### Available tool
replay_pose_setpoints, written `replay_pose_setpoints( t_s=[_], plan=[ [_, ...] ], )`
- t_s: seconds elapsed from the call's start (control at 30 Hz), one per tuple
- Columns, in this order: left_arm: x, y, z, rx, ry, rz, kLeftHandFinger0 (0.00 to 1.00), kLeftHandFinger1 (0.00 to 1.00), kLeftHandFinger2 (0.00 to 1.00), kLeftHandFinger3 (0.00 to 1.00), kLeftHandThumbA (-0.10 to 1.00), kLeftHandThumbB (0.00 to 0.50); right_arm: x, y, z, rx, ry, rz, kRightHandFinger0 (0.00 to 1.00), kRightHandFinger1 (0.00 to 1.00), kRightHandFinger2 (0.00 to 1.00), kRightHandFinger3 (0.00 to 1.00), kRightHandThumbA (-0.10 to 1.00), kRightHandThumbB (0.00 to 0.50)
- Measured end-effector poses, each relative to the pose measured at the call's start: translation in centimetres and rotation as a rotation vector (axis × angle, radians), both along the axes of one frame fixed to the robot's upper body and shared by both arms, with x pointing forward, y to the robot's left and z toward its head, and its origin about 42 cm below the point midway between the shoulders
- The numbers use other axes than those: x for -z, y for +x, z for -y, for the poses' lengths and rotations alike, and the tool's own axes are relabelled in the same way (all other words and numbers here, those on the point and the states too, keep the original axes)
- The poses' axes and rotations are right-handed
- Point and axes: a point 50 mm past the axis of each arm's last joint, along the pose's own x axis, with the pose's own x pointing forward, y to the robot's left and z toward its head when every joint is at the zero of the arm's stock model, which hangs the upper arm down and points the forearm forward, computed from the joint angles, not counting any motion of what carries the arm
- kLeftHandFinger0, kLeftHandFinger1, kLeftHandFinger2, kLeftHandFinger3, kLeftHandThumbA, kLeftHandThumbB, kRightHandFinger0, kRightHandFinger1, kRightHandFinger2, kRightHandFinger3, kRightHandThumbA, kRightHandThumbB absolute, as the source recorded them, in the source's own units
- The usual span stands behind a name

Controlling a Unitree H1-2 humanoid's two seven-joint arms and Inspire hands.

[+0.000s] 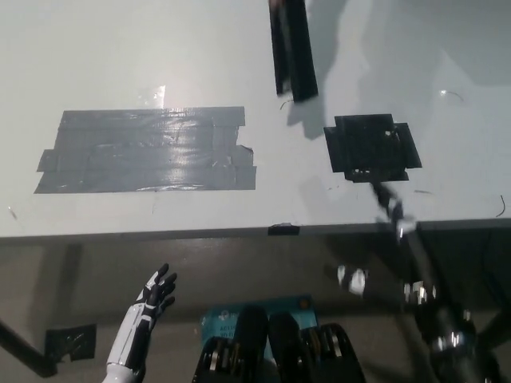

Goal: A person hands a stapler to the robot and the robot grabs it with its right hand and places it on the desk infront of it

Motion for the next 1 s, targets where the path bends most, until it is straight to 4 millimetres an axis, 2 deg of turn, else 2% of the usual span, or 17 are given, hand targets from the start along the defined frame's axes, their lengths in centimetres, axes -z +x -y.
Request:
replay_pose_setpoints(
  t_s=[0.07, 0.2, 0.3, 0.37, 0.4, 0.5, 0.53, 0.6, 0.7, 0.77, 0.8, 0.83, 1.0],
  plan=[
    [-0.1, 0.1, 0.0, 0.001, 0.001, 0.003, 1.0, 1.0, 1.0, 1.0, 1.0, 0.427, -1.7, 2.0, -0.1, 0.019, -0.004, 0.035, 1.0, 1.0, 1.0, 1.0, 1.0, 0.269],
    [-0.2, 0.3, 0.1, 0.004, 0.002, 0.008, 1.0, 1.0, 1.0, 1.0, 1.0, 0.438, -3.1, 5.3, -0.3, 0.051, -0.022, 0.031, 1.0, 1.0, 1.0, 1.0, 1.0, 0.291],
    [-0.2, 0.4, 0.1, 0.006, 0.002, 0.009, 1.0, 1.0, 1.0, 1.0, 1.0, 0.43, -3.3, 7.7, -0.5, 0.066, -0.026, -0.008, 1.0, 1.0, 1.0, 1.0, 1.0, 0.308],
    [-0.2, 0.4, 0.1, 0.008, 0.002, 0.009, 1.0, 1.0, 1.0, 1.0, 1.0, 0.432, -3.3, 8.9, -0.5, 0.074, -0.029, -0.029, 1.0, 1.0, 1.0, 1.0, 1.0, 0.347],
    [-0.2, 0.4, 0.1, 0.008, 0.002, 0.009, 1.0, 1.0, 1.0, 1.0, 1.0, 0.431, -3.3, 9.4, -0.5, 0.077, -0.031, -0.036, 1.0, 1.0, 1.0, 1.0, 1.0, 0.349],
    [-0.2, 0.4, 0.1, 0.008, 0.002, 0.009, 1.0, 1.0, 1.0, 1.0, 1.0, 0.446, -3.4, 11.6, -1.1, 0.085, -0.049, -0.076, 1.0, 1.0, 1.0, 1.0, 1.0, 0.367],
    [-0.2, 0.4, 0.1, 0.008, 0.002, 0.009, 1.0, 1.0, 1.0, 1.0, 1.0, 0.45, -3.4, 11.7, -1.1, 0.086, -0.05, -0.077, 1.0, 1.0, 1.0, 1.0, 1.0, 0.377],
    [-0.2, 0.4, 0.1, 0.008, 0.002, 0.009, 1.0, 1.0, 1.0, 1.0, 1.0, 0.446, -3.4, 13.0, -1.5, 0.09, -0.065, -0.105, 1.0, 1.0, 1.0, 1.0, 1.0, 0.35],
    [-0.3, 0.4, 0.1, 0.008, 0.002, 0.011, 1.0, 1.0, 1.0, 1.0, 1.0, 0.447, -3.5, 15.4, -2.1, 0.098, -0.089, -0.15, 1.0, 1.0, 1.0, 1.0, 1.0, 0.355],
    [-0.3, 0.5, 0.1, 0.008, 0.002, 0.012, 1.0, 1.0, 1.0, 1.0, 1.0, 0.445, -3.8, 16.2, -2.4, 0.101, -0.095, -0.159, 1.0, 1.0, 1.0, 1.0, 1.0, 0.351],
    [-0.4, 0.6, 0.1, 0.009, 0.002, 0.014, 1.0, 1.0, 1.0, 1.0, 1.0, 0.444, -4.0, 17.1, -2.6, 0.103, -0.102, -0.177, 1.0, 1.0, 1.0, 1.0, 1.0, 0.353],
    [-0.4, 0.6, 0.1, 0.009, 0.002, 0.016, 1.0, 1.0, 1.0, 1.0, 1.0, 0.443, -4.2, 17.6, -2.8, 0.105, -0.104, -0.183, 1.0, 1.0, 1.0, 1.0, 1.0, 0.381],
    [-0.7, 1.1, 0.2, 0.013, 0.003, 0.028, 1.0, 1.0, 1.0, 1.0, 1.0, 0.429, -4.9, 19.3, -3.4, 0.109, -0.112, -0.213, 1.0, 1.0, 1.0, 1.0, 1.0, 0.391]
  ],
)
